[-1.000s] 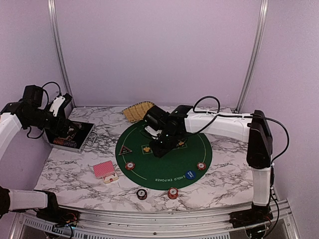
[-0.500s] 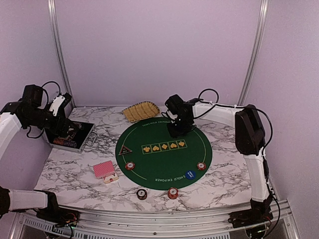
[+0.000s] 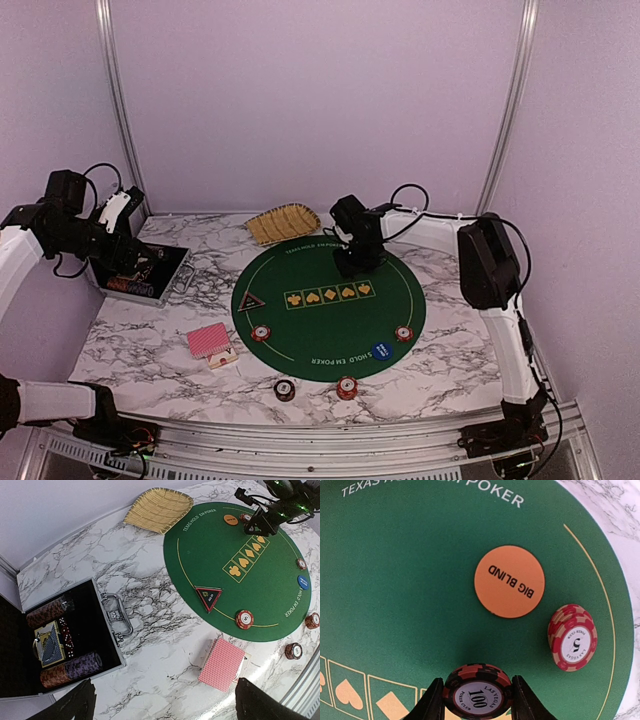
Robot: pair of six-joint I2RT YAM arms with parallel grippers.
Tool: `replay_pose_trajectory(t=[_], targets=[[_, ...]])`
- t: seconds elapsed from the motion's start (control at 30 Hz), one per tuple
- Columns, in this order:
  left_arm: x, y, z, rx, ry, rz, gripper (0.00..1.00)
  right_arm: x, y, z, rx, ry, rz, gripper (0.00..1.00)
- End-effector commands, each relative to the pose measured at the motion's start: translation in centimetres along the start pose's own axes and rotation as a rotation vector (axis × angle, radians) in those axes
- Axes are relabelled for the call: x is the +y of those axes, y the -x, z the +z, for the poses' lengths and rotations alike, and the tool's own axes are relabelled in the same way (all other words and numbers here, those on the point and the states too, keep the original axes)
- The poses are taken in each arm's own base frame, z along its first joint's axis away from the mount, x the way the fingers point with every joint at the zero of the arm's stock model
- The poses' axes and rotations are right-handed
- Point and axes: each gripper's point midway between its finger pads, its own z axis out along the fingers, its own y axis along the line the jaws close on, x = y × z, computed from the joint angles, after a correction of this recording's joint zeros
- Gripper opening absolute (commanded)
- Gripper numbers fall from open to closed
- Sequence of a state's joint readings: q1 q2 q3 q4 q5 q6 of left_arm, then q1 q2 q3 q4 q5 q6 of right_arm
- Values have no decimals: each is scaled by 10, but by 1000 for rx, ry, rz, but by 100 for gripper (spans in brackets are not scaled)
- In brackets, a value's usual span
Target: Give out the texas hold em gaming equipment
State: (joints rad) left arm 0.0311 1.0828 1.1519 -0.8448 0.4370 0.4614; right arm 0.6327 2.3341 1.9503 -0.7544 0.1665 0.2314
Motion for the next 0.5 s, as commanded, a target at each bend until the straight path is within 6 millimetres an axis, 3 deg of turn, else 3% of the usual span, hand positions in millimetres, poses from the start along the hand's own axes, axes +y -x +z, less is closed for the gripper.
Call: replay_pose_trajectory(t=[0.0,0.47], targets=[[-5,1,-6,-2,-11,15,99,-11,23,4,-58,-9,50,19],[-4,-1,-7,0,-4,20,99,-17,14,22,-28,-26,67,20]])
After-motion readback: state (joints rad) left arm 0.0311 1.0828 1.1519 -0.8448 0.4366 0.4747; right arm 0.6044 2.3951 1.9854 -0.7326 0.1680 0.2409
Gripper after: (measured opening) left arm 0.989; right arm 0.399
